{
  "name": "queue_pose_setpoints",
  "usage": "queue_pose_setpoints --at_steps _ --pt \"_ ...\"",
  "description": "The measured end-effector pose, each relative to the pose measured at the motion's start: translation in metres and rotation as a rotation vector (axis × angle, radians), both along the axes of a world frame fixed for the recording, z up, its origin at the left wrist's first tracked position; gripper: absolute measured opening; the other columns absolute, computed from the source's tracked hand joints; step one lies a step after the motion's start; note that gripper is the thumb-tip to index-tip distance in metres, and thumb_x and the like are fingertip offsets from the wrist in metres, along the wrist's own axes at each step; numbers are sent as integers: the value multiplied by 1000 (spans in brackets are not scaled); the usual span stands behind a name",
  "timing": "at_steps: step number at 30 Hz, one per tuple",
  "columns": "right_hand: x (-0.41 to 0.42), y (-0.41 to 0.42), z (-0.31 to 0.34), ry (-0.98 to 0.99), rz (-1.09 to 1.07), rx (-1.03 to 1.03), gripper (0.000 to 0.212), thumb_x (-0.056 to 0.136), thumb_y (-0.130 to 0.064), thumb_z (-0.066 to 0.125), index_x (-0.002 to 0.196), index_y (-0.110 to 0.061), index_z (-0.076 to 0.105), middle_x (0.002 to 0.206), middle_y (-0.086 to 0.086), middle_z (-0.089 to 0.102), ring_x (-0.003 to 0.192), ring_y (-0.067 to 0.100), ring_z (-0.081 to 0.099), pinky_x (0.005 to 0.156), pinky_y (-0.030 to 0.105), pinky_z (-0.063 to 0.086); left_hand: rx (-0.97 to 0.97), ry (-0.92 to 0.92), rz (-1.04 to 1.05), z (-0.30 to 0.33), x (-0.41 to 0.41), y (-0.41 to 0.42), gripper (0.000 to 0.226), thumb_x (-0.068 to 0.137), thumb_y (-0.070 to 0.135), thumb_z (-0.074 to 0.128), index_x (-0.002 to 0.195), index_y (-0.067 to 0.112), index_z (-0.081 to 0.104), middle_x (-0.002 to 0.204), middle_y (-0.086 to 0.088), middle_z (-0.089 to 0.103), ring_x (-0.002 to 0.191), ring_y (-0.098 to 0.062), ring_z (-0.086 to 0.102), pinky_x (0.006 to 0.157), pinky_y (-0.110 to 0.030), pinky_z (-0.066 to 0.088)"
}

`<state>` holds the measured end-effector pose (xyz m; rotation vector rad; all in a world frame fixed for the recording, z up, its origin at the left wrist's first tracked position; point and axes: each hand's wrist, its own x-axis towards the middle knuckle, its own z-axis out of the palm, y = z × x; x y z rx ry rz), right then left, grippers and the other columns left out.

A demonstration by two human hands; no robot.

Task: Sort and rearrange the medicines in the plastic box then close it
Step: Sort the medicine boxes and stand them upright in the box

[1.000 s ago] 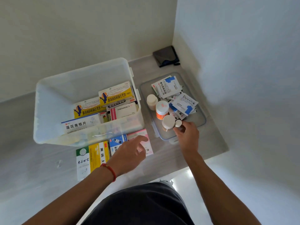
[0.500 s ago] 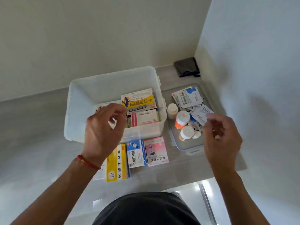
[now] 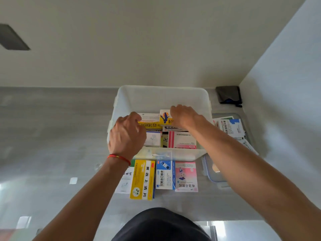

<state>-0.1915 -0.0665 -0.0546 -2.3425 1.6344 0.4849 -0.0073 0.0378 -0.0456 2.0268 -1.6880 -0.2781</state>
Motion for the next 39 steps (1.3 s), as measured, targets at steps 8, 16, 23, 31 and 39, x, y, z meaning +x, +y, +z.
queue_pose_setpoints --at_steps 8,16,23,31,39 --pt "0 -8 -26 124 -24 -10 52 90 -27 75 130 -3 54 135 16 41 124 32 45 103 46 47 -21 -22 -1 -3 -2 0 23 82 18 53 101 24 66 75 3 65 68 -15 47 57 -27 34" --pt "-20 24 51 -366 -105 -337 81 75 -57 81 130 -10 44 114 7 54 98 21 55 85 36 51 -112 -28 -29 -3 -1 1 19 83 16 55 97 22 66 73 8 65 66 -13 51 56 -25 34" --pt "-62 127 123 -768 -138 136 76 64 -92 62 123 -45 51 107 -22 69 95 -2 69 77 28 58 -277 158 -280 8 4 16 12 85 12 59 90 17 69 77 6 70 67 -8 60 60 -29 55" --pt "-76 202 -12 -177 -447 388 65 78 -78 62 96 -16 59 91 2 67 78 13 64 57 25 40 -499 291 -352 7 6 68 13 82 -3 60 87 5 69 91 11 61 83 -6 54 77 -15 47" --pt "-39 208 -88 -287 -695 125 56 94 -53 66 121 -7 50 118 9 63 106 21 62 90 32 51 -294 255 -386 -17 11 105 18 89 13 53 87 4 68 89 -4 70 87 -8 58 75 -21 53"
